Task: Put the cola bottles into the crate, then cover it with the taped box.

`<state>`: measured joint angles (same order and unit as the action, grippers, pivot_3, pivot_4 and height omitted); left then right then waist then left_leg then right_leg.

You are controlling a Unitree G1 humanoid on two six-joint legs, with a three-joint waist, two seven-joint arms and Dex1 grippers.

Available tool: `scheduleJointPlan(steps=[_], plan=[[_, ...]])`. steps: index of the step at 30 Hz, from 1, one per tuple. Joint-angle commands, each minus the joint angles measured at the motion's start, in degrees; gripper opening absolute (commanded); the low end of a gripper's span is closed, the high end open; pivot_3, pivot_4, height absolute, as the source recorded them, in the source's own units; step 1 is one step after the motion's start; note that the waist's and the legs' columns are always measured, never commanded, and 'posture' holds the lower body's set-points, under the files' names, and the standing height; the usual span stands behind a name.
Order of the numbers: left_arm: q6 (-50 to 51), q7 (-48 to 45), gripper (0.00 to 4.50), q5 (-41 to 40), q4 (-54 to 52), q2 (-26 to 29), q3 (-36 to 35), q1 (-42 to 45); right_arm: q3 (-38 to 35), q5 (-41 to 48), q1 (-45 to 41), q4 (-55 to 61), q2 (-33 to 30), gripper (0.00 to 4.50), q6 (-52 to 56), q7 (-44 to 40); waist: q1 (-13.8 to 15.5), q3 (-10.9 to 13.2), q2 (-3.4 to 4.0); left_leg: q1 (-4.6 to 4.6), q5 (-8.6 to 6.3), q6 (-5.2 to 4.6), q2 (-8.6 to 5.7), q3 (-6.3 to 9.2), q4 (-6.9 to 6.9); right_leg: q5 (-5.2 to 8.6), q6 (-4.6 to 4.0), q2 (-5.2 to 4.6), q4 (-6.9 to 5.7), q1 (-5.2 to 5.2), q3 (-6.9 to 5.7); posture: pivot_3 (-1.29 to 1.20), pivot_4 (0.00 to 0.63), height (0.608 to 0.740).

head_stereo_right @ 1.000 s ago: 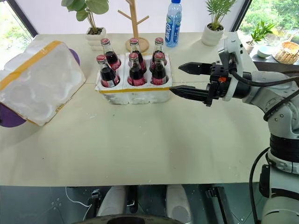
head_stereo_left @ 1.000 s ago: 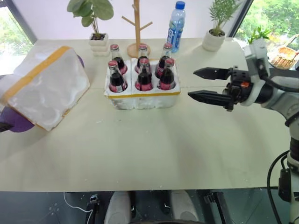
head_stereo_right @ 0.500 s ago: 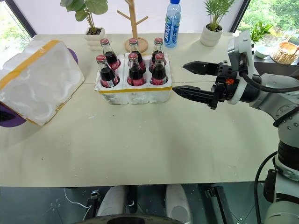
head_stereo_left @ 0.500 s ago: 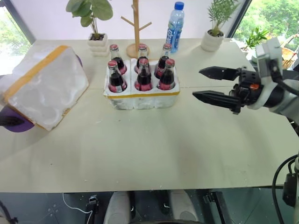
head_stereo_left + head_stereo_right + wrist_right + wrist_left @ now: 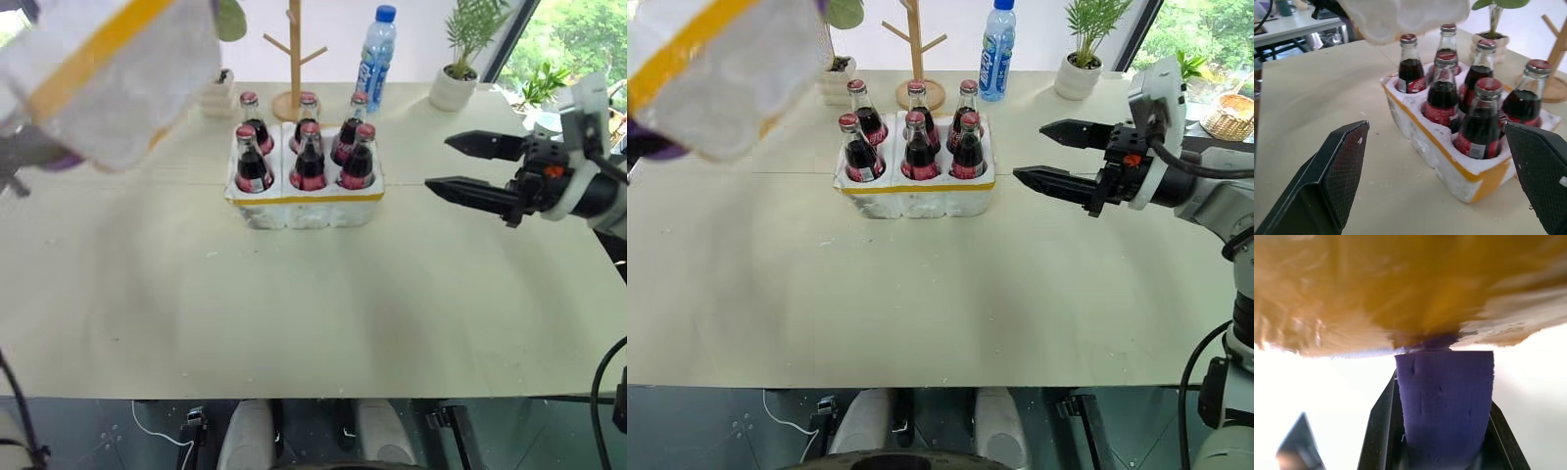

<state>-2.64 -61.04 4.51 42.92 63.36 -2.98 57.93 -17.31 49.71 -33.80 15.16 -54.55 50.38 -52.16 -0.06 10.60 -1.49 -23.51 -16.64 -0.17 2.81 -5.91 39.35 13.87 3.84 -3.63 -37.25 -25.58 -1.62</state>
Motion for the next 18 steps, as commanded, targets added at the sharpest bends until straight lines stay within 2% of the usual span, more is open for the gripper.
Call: scheduleJointPlan(steps=[1, 4, 6, 8, 18], plan=[[-7.14, 11.99, 0.34, 3.47, -12.43, -2.61, -0.54, -1.14, -2.52, 0.25, -0.04, 0.84, -1.3, 4.5, -0.74, 0.17, 0.09, 0.0, 0.0, 0.0, 0.0, 0.0, -0.01, 0.0, 0.0, 0.0, 0.0, 0.0, 0.0, 0.0, 0.0, 0.0, 0.15, 0.74], [-10.98, 19.77, 0.34, 9.39, -19.58, -5.55, 1.92, -2.55, -2.75, 0.19, 0.52, 1.18, -1.36, 4.5, -0.6, 0.95, 0.11, 0.0, 0.0, 0.02, 0.0, 0.0, -0.05, -0.02, 0.01, -0.01, 0.0, 0.04, -0.01, 0.01, 0.02, 0.0, 0.15, 0.74], [-14.67, 27.94, 0.34, 17.74, -20.26, -5.71, 5.18, -2.68, -2.8, -0.26, 0.82, 1.14, -1.26, 4.5, -0.65, 1.93, 0.01, 0.0, 0.0, 0.04, 0.0, 0.0, -0.06, -0.04, 0.01, -0.01, 0.0, 0.06, -0.02, 0.01, 0.04, 0.0, 0.15, 0.74], [-14.68, 33.41, 0.34, 20.7, -19.31, -7.76, 6.42, -2.04, -2.92, 0.15, 1.17, 1.47, -0.93, 4.5, -0.45, 2.78, -0.06, -0.01, 0.02, 0.08, 0.0, 0.0, -0.07, -0.03, 0.01, -0.01, 0.0, 0.09, -0.03, 0.03, 0.05, 0.0, 0.15, 0.74], [-14.52, 40.16, 0.34, 29.98, -25.1, -12.04, 11.69, -6.0, -4.27, 2.71, 3.43, 4.12, 0.65, 4.5, 0.61, 7.13, 0.58, -0.01, 0.02, 0.09, 0.01, 0.0, -0.07, -0.05, 0.01, -0.01, 0.0, 0.09, -0.02, 0.06, 0.06, 0.0, 0.15, 0.74]])
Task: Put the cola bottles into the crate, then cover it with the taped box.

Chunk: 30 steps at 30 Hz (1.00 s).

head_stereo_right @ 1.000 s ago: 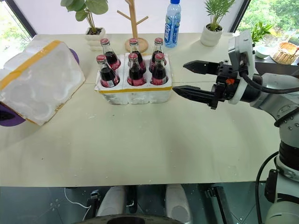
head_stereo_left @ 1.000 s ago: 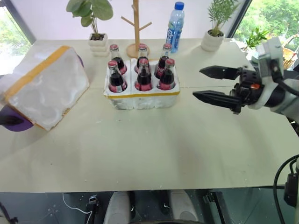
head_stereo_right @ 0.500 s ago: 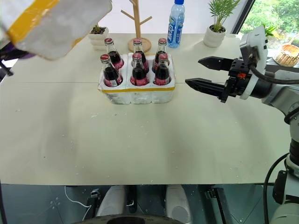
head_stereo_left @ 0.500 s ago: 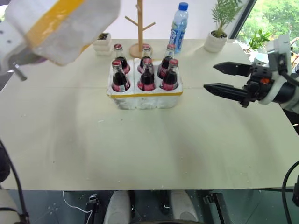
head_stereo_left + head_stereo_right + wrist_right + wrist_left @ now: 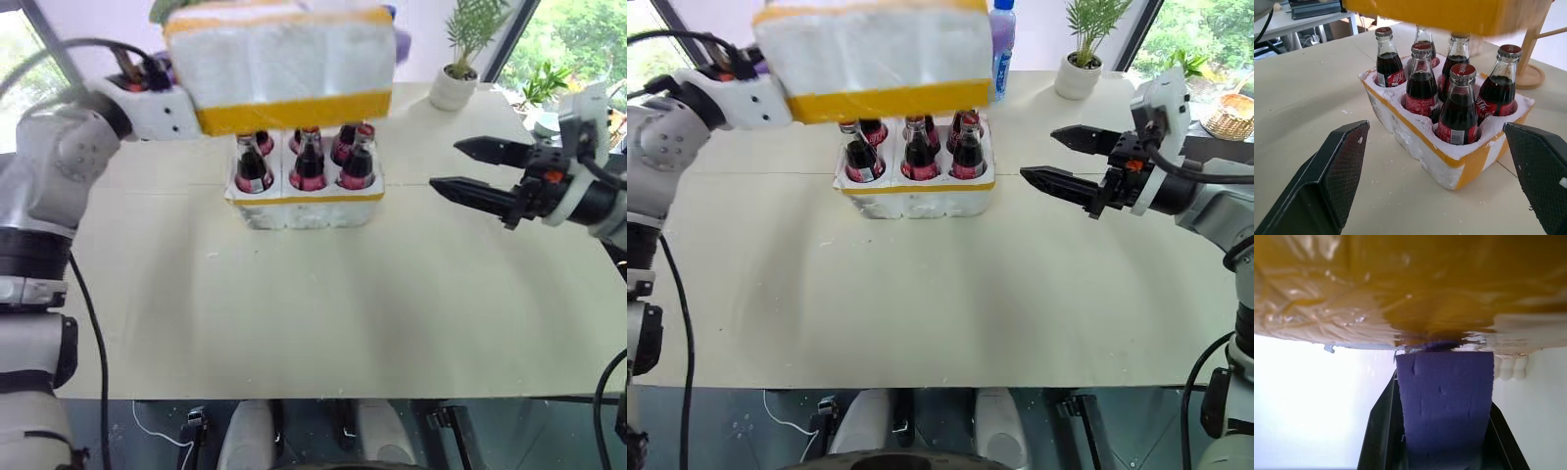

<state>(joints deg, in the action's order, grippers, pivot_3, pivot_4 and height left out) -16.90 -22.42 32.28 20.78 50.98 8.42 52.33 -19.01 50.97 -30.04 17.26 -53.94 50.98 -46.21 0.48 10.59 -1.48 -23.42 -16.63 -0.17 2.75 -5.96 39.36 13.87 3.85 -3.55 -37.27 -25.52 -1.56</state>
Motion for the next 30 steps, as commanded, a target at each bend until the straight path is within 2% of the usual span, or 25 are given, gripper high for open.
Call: scheduleJointPlan(steps=[1, 11, 13, 15, 19, 22, 27, 30], plan=[[-0.72, 1.82, 0.34, 2.86, -3.06, 0.1, 0.92, -0.83, -2.57, 1.65, -0.3, 2.09, 0.23, 4.5, 0.05, 1.52, 0.1, 0.0, 0.0, 0.0, 0.0, 0.0, 0.0, 0.0, 0.0, 0.0, 0.0, 0.0, 0.0, 0.0, 0.0, 0.0, 0.15, 0.74], [-6.37, 6.73, 0.34, 7.64, 2.25, -0.51, 4.65, -0.22, -0.97, 1.92, -0.53, 2.31, 1.99, 4.5, -0.39, 3.77, 0.13, 0.0, 0.0, 0.03, 0.0, 0.0, -0.01, 0.03, 0.05, -0.01, 0.01, 0.0, 0.0, 0.08, -0.02, 0.0, 0.15, 0.74], [-7.6, 7.37, 1.39, 8.2, 3.06, -0.25, 4.98, -0.22, -0.76, 1.72, -0.54, 2.34, 2.23, 4.5, -0.57, 3.94, 0.06, 0.0, 0.0, 0.04, 0.0, 0.0, 0.0, 0.03, 0.05, -0.01, 0.01, 0.01, 0.0, 0.08, -0.01, 0.0, 0.15, 0.74], [-8.38, 7.28, 2.23, 8.42, 3.47, -0.05, 5.32, -0.66, -0.56, 1.6, -0.55, 2.37, 2.32, 4.5, -0.66, 4.0, 0.13, 0.0, 0.0, 0.04, 0.0, 0.0, 0.01, 0.04, 0.05, -0.01, 0.01, 0.02, -0.01, 0.08, -0.02, 0.0, 0.15, 0.74], [-9.99, 7.09, 4.32, 8.91, 2.92, 0.96, 5.61, -2.55, -0.37, 1.41, -0.05, 2.55, 1.95, 4.5, -0.61, 3.52, 0.12, 0.0, 0.0, 0.03, 0.0, 0.0, 0.0, 0.02, 0.05, -0.01, 0.01, -0.01, 0.0, 0.08, -0.02, 0.0, 0.15, 0.74], [-11.51, 7.35, 4.43, 6.58, 1.17, 3.3, 3.17, -5.8, 0.19, -0.11, 1.29, 2.73, 0.36, 4.5, -1.1, 1.81, 0.1, 0.0, 0.0, 0.04, 0.0, -0.01, 0.01, 0.03, 0.05, -0.01, 0.01, 0.0, -0.01, 0.07, -0.02, 0.0, 0.15, 0.74], [-19.11, 4.65, 4.43, -5.79, -6.91, 9.67, -5.19, -15.8, -0.74, -3.34, 4.61, -0.24, -2.67, 4.5, -2.95, -1.93, 0.05, 0.0, 0.0, 0.03, 0.0, -0.01, 0.15, 0.03, 0.04, -0.01, 0.01, -0.05, 0.0, 0.06, -0.01, 0.0, 0.15, 0.74], [-17.64, -1.51, 4.43, -17.88, -10.6, 12.48, -11.37, -24.35, -1.1, -6.12, 6.37, -3.75, -4.32, 4.5, -5.16, -4.59, 0.0, -0.02, 0.03, 0.07, -0.01, -0.01, 0.15, 0.01, 0.04, -0.01, 0.01, -0.11, 0.01, 0.1, -0.01, 0.0, 0.15, 0.74]])
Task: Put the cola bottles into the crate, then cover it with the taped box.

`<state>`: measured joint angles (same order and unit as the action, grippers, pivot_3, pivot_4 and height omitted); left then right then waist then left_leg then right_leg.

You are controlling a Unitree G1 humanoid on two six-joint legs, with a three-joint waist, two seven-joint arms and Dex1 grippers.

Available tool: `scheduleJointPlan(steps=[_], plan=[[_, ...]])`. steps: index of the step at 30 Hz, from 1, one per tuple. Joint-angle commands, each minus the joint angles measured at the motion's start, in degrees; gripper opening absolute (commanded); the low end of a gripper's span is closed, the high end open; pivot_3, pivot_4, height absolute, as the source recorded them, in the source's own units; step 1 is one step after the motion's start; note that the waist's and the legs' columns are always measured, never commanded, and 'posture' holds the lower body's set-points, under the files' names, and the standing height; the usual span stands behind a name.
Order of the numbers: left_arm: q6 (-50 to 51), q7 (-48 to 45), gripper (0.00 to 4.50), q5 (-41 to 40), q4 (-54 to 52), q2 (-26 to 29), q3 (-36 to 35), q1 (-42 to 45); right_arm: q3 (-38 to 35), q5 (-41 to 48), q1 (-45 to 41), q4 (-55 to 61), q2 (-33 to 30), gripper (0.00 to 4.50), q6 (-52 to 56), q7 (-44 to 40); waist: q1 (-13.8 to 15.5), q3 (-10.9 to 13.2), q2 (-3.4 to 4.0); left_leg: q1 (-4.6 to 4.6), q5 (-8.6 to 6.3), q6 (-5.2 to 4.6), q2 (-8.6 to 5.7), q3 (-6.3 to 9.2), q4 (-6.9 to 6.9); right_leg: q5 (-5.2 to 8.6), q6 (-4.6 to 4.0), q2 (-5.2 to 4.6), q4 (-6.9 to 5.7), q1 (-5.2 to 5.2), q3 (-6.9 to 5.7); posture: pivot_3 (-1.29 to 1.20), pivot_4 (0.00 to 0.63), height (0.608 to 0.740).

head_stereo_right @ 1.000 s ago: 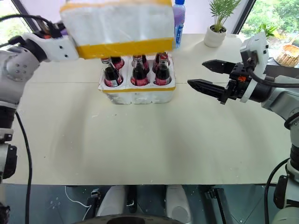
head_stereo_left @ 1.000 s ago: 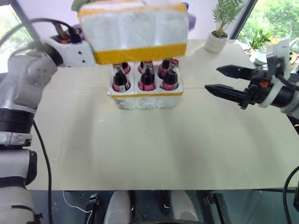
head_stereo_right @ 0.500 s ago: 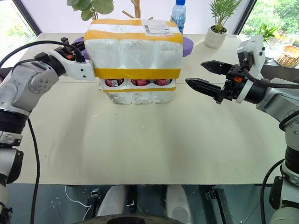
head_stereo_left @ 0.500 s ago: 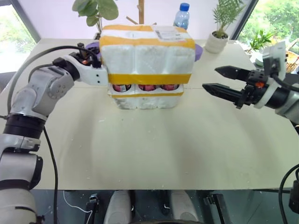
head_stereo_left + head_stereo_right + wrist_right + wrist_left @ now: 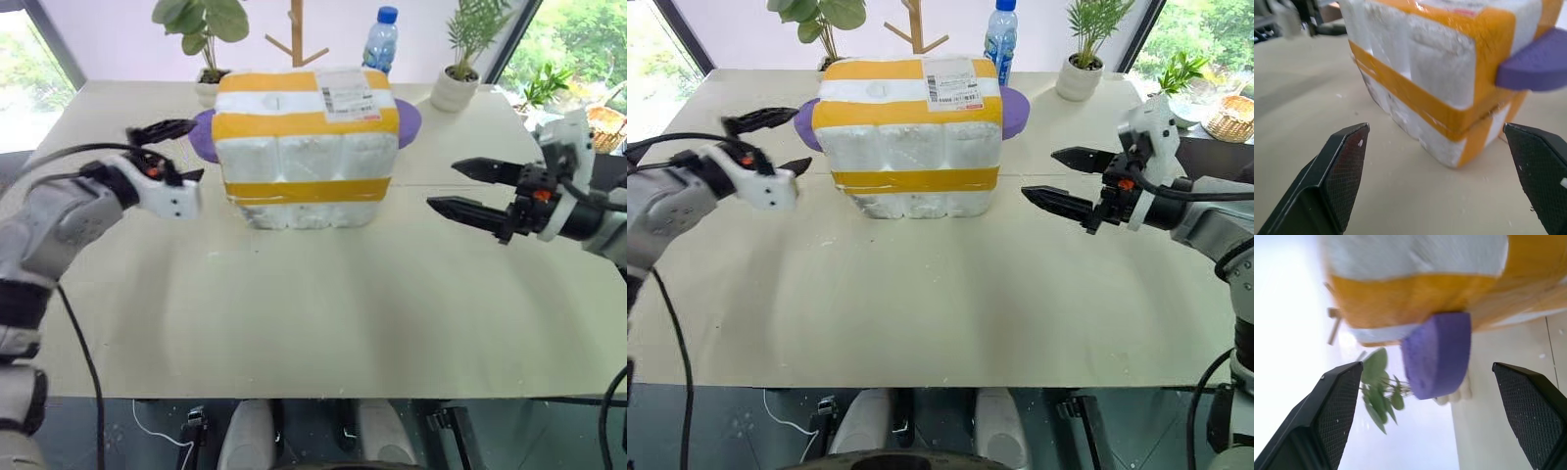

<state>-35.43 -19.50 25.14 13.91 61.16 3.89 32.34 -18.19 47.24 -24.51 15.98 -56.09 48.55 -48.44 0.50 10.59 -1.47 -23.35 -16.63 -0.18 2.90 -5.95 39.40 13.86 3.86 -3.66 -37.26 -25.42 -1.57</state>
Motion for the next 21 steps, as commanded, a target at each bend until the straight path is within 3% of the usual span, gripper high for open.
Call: scheduleJointPlan(steps=[1, 3, 5, 9, 12, 14, 21], plan=[[4.16, -7.93, 4.43, -16.71, -5.11, 2.42, -9.12, -7.18, -1.9, -3.34, 1.24, -3.76, -2.87, 4.5, -3.65, -3.51, -0.02, -0.03, 0.05, 0.04, 0.0, 0.0, 0.0, -0.01, 0.0, 0.0, 0.0, -0.02, -0.02, 0.03, 0.01, 0.0, 0.15, 0.74], [15.88, -17.84, 4.43, -30.33, -9.05, 2.86, -12.71, -12.89, -1.67, -4.5, 1.36, -5.85, -4.05, 4.5, -4.78, -5.69, -0.14, -0.04, 0.08, 0.07, 0.0, 0.0, 0.01, -0.02, 0.0, 0.0, 0.0, -0.01, -0.04, 0.04, 0.0, 0.0, 0.15, 0.74], [34.79, -26.71, 4.43, -46.93, -12.83, 3.6, -17.79, -15.73, -1.23, -4.25, 0.41, -8.01, -5.52, 4.5, -4.75, -9.2, -0.13, -0.03, 0.09, 0.07, 0.01, 0.02, 0.02, 0.0, 0.0, 0.0, 0.0, 0.01, -0.06, 0.05, -0.01, 0.0, 0.15, 0.74], [50.83, -39.08, 4.43, -58.02, -12.39, 7.67, -21.42, -15.57, 2.13, -4.77, -2.16, -11.13, -7.64, 4.5, -5.8, -17.04, -0.32, -0.03, 0.09, 0.06, 0.03, 0.05, -0.01, 0.06, 0.04, 0.01, -0.01, 0.11, -0.07, 0.05, -0.03, 0.0, 0.15, 0.74], [68.3, -50.26, 4.43, -72.26, -14.59, 12.14, -25.03, -15.28, 6.27, -6.87, -6.32, -14.09, -7.21, 4.5, -7.24, -20.48, -0.95, -0.02, 0.09, 0.07, 0.02, 0.04, -0.04, 0.04, 0.04, 0.02, 0.0, 0.11, -0.01, 0.06, -0.03, 0.0, 0.15, 0.74], [73.37, -52.88, 4.43, -75.07, -13.7, 13.46, -24.87, -12.53, 8.52, -7.84, -8.94, -15.75, -6.54, 4.5, -8.05, -22.59, -1.19, -0.01, 0.11, 0.05, 0.02, 0.04, -0.04, 0.05, 0.04, 0.02, 0.0, 0.1, -0.02, 0.05, -0.03, 0.0, 0.15, 0.74], [69.46, -50.08, 4.43, -65.11, -8.16, 10.21, -18.61, -2.33, 13.11, -12.54, -14.49, -21.38, -1.53, 4.5, -11.81, -23.42, -1.19, -0.01, 0.13, 0.05, 0.03, 0.05, -0.12, 0.07, 0.03, 0.02, -0.03, 0.24, -0.06, 0.04, -0.01, 0.0, 0.15, 0.74]])
